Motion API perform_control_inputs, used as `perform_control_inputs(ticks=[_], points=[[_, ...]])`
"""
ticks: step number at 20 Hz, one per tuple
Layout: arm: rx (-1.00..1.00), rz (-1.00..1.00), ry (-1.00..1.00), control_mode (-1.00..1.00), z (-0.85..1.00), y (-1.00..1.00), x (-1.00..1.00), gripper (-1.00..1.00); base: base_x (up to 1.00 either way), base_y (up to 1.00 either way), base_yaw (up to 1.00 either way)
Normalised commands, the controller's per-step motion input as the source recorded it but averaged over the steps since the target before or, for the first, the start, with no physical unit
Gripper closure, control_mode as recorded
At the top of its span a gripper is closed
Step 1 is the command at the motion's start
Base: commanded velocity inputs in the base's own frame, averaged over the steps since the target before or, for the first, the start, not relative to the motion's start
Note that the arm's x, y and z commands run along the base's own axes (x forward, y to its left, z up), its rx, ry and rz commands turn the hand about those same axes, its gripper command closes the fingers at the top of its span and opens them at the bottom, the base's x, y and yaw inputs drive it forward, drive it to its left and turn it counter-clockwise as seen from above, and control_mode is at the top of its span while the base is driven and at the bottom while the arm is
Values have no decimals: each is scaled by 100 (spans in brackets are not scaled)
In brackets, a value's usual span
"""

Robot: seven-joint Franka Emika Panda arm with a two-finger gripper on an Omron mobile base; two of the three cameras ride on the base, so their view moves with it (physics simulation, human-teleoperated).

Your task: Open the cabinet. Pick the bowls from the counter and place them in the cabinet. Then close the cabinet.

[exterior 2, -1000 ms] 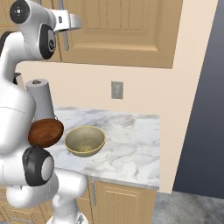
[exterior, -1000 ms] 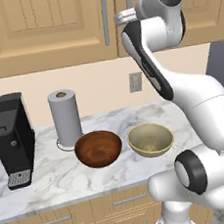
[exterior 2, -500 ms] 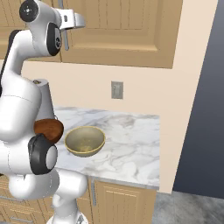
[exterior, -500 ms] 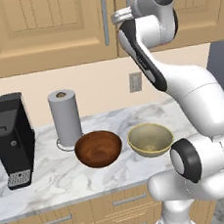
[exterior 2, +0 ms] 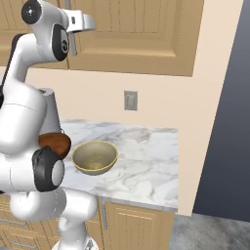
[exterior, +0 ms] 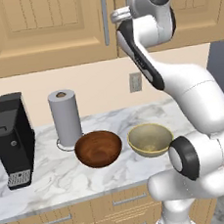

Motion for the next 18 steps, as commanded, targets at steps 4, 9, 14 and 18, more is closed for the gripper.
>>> perform_control_inputs(ticks=[4, 9, 14, 18], points=[[0, -10, -4, -100, -4, 0, 33, -100, 0, 0, 0], [0, -1, 0, -100, -14, -1, 62, 100, 0, 0, 0], [4, 0, 0, -100, -16, -8, 57, 100, 0, 0, 0], [17, 6, 0, -100, -44, -14, 58, 100, 0, 0, 0]])
